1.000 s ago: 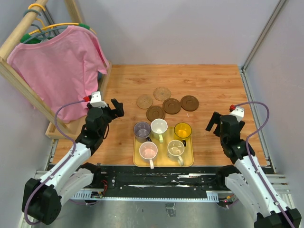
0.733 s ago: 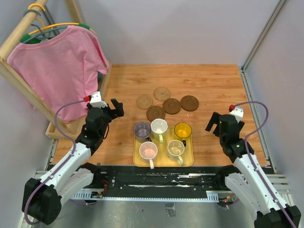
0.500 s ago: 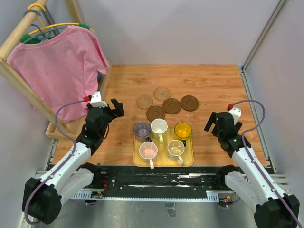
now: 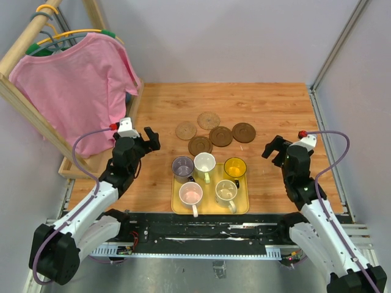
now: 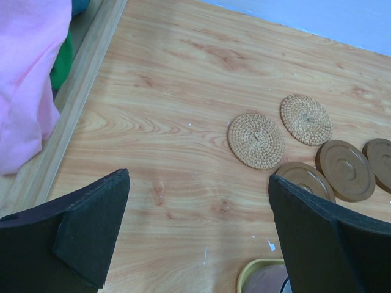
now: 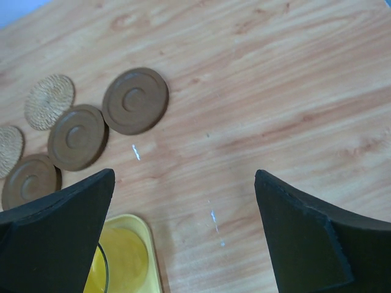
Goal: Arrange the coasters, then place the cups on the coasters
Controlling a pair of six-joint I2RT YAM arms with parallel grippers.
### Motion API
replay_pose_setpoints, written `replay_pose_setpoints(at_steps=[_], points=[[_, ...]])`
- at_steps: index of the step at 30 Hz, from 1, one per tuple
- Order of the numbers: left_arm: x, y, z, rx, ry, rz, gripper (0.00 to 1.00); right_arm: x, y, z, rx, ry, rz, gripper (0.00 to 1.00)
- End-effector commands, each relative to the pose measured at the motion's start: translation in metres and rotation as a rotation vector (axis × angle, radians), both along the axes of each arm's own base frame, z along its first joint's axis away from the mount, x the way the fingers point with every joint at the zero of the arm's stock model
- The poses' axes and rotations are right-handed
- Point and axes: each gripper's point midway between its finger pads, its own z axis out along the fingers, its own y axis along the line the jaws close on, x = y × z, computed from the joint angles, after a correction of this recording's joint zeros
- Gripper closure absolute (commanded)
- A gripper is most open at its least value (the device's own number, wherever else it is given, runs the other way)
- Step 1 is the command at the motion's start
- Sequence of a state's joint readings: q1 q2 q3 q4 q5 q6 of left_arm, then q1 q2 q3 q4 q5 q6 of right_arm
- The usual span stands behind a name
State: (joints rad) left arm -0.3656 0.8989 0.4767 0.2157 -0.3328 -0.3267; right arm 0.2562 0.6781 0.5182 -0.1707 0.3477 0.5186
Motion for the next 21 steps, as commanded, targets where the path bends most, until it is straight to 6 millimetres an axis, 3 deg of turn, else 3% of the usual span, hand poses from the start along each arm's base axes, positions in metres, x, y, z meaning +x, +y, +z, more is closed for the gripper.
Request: replay_pose_setpoints(at_steps=[1, 8, 11, 14, 18, 21], points=[[0.004, 0.004, 0.012, -0.017, -0.045, 0.027, 0.00, 0.013, -0.002, 0.026, 0.000, -0.157, -0.008, 0.01], [0.014, 0.001, 0.015, -0.010, -0.043, 0.027, 0.00, 0.034, 0.021, 0.042, -0.088, -0.068, 0.156, 0.02], [0.022, 0.000, 0.020, -0.006, -0.043, 0.038, 0.00, 0.054, 0.030, 0.055, -0.088, -0.078, 0.182, 0.00], [0.027, 0.000, 0.023, 0.000, -0.052, 0.048, 0.00, 0.079, 0.043, 0.060, -0.092, -0.055, 0.228, 0.05], [0.034, -0.001, 0.026, -0.001, -0.078, 0.050, 0.00, 0.116, 0.071, 0.069, -0.073, -0.038, 0.332, 0.20], [0.043, -0.010, 0.026, -0.002, -0.091, 0.011, 0.00, 0.142, 0.093, 0.064, -0.064, -0.011, 0.435, 0.46]])
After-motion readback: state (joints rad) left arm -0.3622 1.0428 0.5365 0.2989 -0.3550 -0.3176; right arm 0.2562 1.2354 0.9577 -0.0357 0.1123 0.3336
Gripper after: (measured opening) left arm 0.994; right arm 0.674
